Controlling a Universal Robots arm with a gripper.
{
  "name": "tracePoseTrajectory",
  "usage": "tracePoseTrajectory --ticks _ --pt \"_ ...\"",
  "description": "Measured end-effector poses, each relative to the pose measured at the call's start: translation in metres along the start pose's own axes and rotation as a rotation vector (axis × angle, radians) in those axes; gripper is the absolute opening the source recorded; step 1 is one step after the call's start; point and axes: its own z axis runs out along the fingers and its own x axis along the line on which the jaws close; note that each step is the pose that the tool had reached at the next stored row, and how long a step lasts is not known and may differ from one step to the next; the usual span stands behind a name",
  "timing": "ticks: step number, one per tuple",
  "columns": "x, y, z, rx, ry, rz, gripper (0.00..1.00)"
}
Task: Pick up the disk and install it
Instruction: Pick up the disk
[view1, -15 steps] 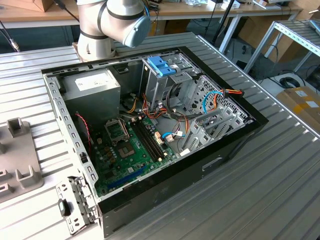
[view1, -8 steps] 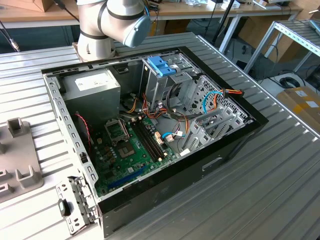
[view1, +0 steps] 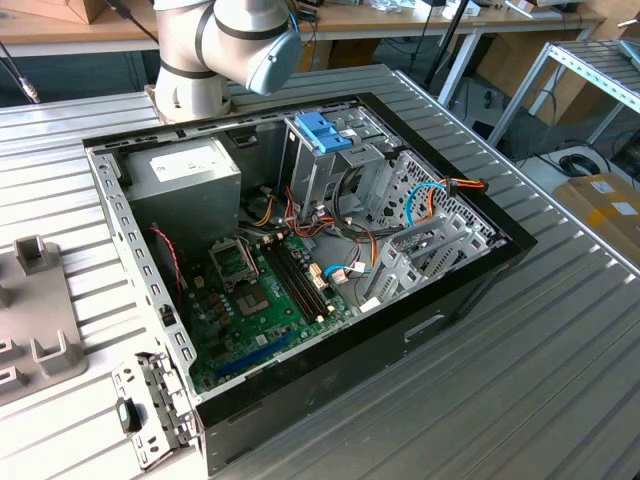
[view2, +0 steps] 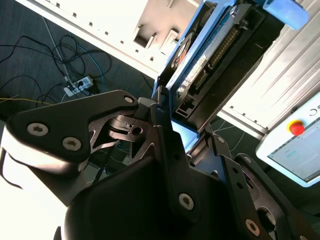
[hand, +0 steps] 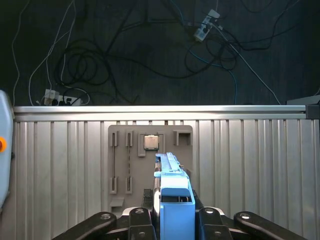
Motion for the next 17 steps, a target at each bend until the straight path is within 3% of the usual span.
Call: tracePoseTrajectory --ticks 17 --pt "0.0033 -0.0002 -0.0001 0.0001 0.0000 0.000 0.37"
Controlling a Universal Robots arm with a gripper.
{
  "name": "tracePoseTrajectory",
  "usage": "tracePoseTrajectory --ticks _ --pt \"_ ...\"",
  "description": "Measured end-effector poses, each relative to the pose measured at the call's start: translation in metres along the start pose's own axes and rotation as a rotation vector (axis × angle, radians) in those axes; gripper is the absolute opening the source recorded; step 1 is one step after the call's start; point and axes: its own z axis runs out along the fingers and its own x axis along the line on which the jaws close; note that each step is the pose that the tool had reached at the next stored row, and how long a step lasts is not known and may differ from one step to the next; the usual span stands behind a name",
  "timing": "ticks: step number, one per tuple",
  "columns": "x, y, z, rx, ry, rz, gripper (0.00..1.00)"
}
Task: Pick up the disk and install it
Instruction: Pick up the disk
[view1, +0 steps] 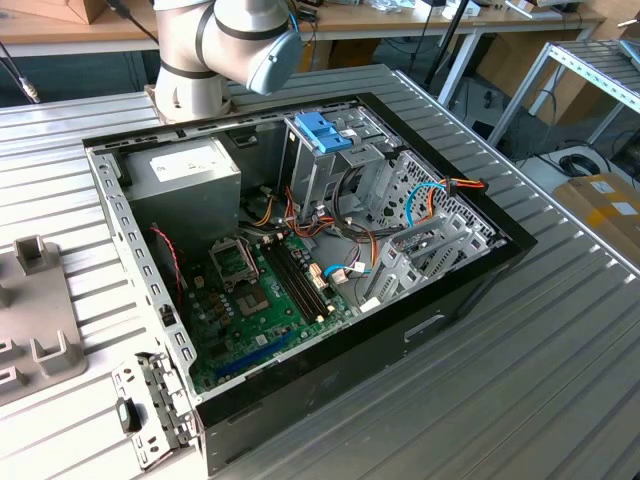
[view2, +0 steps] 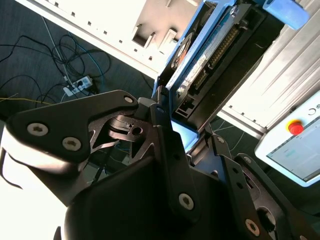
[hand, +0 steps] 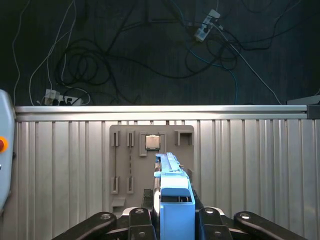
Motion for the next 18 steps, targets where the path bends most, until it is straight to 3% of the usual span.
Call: tracePoseTrajectory --ticks 18 --pt "0.0033 -0.0001 -0.0001 0.0000 0.0000 0.000 0.37"
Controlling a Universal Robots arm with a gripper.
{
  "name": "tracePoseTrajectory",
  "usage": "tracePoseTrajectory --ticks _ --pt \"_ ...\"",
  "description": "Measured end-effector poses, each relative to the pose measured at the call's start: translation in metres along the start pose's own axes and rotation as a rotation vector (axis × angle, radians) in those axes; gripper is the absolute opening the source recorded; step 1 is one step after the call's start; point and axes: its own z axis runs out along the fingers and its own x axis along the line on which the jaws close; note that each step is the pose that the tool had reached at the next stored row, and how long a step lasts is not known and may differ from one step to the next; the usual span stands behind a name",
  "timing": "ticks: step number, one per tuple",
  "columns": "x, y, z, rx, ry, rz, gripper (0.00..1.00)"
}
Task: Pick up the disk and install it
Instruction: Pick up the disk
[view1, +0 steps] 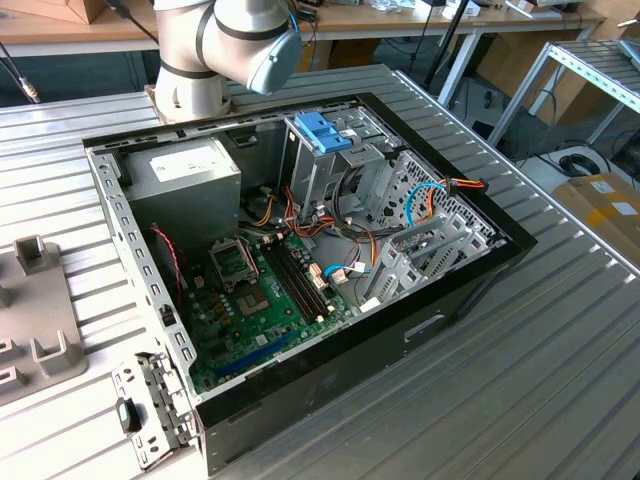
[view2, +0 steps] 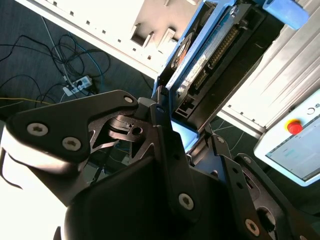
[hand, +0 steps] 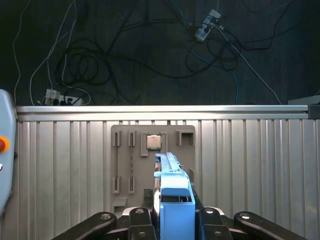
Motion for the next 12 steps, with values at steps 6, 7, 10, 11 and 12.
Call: tracePoseTrajectory --ticks 6,7,10,11,12 --pt "0.0007 0.0000 0.0000 -0.0001 0.0000 0.000 0.37" --pt "0.0009 0.0000 0.0000 0.0000 0.0000 0.000 0.37" --pt "0.0045 -0.0002 0.0000 0.0000 0.0000 0.000 0.37" --pt "0.0062 -0.0002 -0.0001 -0.0001 0.0000 0.000 0.37" --pt "0.0065 -0.0002 -0.0001 0.0000 0.0000 0.000 0.37"
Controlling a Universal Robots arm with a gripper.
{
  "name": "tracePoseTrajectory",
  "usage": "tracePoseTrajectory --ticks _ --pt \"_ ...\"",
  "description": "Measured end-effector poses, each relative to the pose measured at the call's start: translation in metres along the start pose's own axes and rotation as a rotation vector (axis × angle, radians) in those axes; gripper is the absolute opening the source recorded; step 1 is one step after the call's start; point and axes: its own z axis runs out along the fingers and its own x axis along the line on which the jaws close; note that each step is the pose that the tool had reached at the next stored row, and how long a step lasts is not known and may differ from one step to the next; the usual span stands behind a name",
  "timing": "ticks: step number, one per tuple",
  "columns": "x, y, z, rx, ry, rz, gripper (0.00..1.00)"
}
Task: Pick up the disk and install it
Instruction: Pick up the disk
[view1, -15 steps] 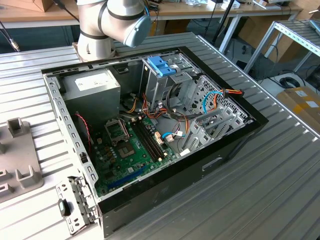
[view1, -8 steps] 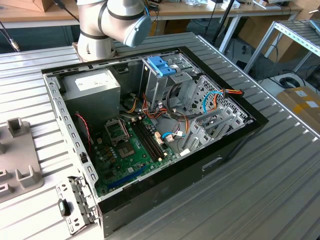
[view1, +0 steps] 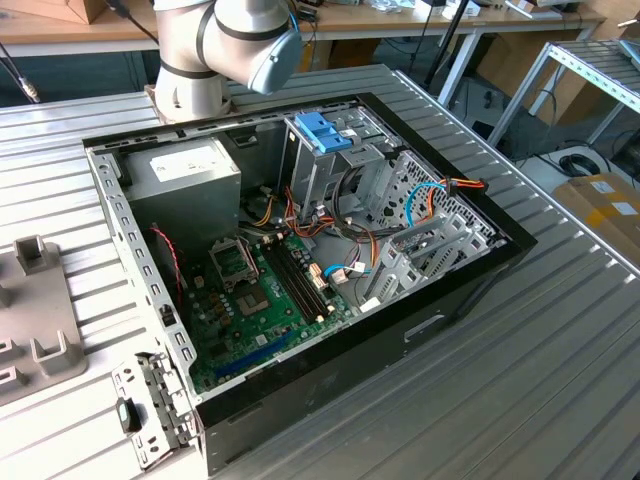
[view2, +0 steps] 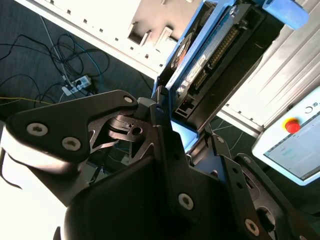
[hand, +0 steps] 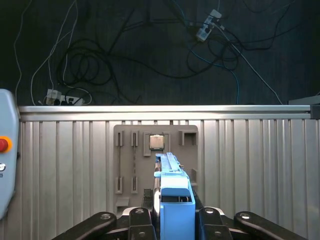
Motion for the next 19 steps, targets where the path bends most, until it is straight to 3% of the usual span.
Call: tracePoseTrajectory --ticks 19 --pt "0.0038 -0.0001 -0.0002 0.0000 0.0000 0.000 0.37"
